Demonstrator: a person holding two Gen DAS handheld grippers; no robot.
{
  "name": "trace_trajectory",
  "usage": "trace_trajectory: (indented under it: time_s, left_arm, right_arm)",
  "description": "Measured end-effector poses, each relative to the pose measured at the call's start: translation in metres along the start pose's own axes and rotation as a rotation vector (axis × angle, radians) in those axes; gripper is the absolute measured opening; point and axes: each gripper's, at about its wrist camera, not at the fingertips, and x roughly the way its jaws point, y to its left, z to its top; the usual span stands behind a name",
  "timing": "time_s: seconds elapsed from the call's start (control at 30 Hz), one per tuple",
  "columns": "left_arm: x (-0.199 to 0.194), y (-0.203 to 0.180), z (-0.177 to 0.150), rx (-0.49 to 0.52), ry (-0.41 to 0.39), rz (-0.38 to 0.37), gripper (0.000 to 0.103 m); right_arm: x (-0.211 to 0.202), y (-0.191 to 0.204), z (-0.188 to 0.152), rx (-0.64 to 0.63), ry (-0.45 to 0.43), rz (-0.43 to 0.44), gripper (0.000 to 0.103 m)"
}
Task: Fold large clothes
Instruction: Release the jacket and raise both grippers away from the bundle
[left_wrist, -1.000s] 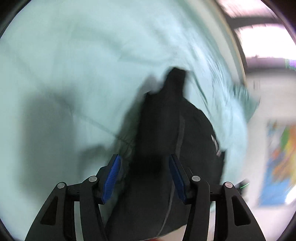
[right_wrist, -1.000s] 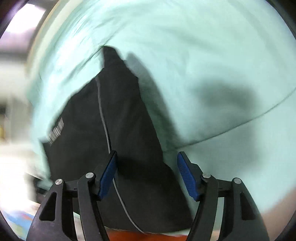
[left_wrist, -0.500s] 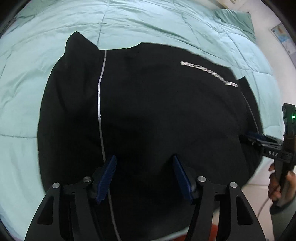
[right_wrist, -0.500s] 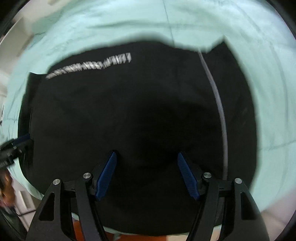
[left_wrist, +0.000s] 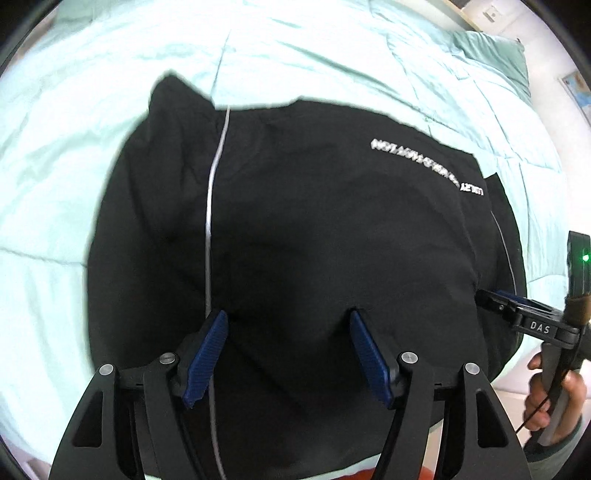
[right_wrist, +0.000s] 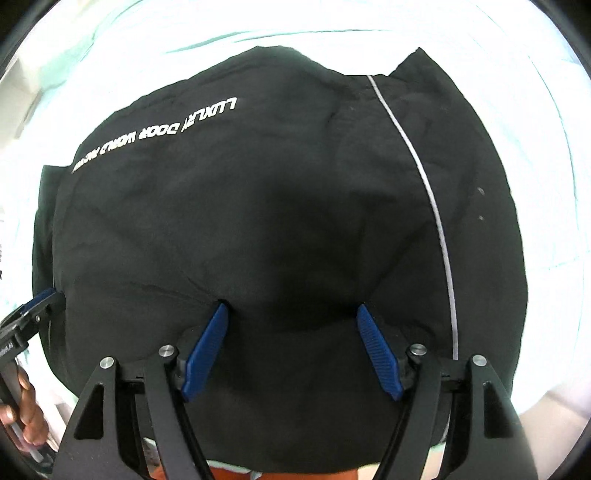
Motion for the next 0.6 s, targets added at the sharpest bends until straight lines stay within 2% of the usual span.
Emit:
trace_trajectory:
  time_s: [0.1,0.17,0.33,0.43,0.53,0.6]
  left_arm:
    - [-0.025,-0.009,0.004,0.047,-0.063,0.046,0.070]
    - [-0.045,-0.017,0.007,0.070,-0.110,0.058,0.070]
    - [-0.099,-0.039,0.014,0.117,-0.207,0.028,0.070]
    - [-0.125,-0.051,0.015,0.125,-0.261,0.031,0.070]
    - [-0.150,-0.067,0.017,0.123,-0.307,0.022,0.070]
    - [-0.149,-0.096,0.019,0.133,-0.327,0.013,0.071]
  right_arm:
    - [-0.022,-0.003,-0.003,-0.025,-0.026,-0.020,0.075]
    - [-0.041,0.002,-0.003,-0.030,-0.047,-0.004,0.075]
    - [-0.108,0.014,-0.006,-0.072,-0.179,0.000,0.075]
    - [-0.144,0.025,-0.011,-0.120,-0.267,-0.049,0.075]
    - [-0.168,0.022,-0.017,-0.118,-0.304,-0.023,0.075]
    - [-0.184,0.023,-0.021,-0.112,-0.328,-0.001,0.075]
